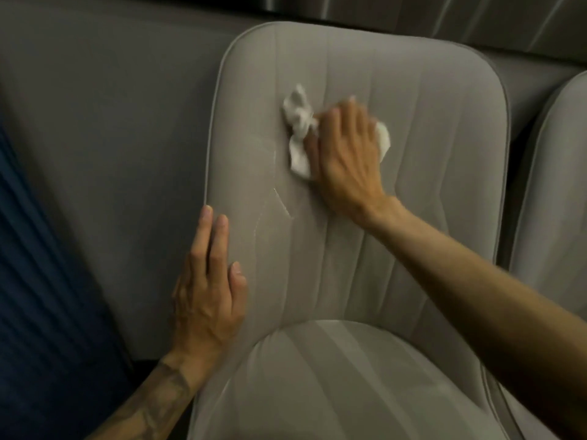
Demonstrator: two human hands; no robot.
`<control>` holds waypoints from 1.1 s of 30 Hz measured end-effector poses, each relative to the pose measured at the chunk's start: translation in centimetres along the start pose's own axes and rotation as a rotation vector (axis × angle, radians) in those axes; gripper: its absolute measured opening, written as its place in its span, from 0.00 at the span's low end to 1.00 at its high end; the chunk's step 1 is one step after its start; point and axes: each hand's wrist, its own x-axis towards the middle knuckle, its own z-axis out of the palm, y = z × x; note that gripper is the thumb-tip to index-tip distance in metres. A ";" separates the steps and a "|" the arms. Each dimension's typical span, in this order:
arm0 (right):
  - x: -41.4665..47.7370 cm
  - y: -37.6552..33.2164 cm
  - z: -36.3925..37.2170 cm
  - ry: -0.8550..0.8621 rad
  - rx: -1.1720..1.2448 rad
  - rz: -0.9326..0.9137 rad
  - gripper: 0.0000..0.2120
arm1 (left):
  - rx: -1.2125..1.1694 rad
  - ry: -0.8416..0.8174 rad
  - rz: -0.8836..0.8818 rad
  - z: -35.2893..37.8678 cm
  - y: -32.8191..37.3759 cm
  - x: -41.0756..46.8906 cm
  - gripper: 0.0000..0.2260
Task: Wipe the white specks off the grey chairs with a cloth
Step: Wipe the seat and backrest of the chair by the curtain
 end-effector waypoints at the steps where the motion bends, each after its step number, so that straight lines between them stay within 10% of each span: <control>1: 1.8 0.6 0.1 0.076 -0.029 0.063 0.11 | 0.000 0.003 -0.003 0.0 0.0 0.0 0.27; 4: 3.1 -1.0 1.1 0.207 -0.014 0.260 0.11 | -0.014 -0.001 -0.008 0.2 -0.1 0.0 0.28; 10: -0.7 -0.7 -0.3 -0.126 0.034 -0.205 0.11 | -0.014 -0.003 0.000 0.0 0.0 -0.1 0.27; 16: 3.1 -0.5 0.8 0.182 -0.037 0.240 0.12 | -0.030 0.008 0.010 0.0 0.0 -0.1 0.27; 22: -0.1 -2.9 0.9 -0.040 0.098 -0.111 0.11 | -0.010 0.002 0.001 0.1 0.0 0.1 0.27; 27: 3.3 -3.3 1.7 0.160 0.059 0.177 0.10 | -0.028 0.023 0.015 0.3 -0.2 0.1 0.27; 33: -3.5 -4.0 0.6 -0.204 0.152 -0.286 0.11 | -0.028 0.020 0.021 0.1 -0.1 0.2 0.27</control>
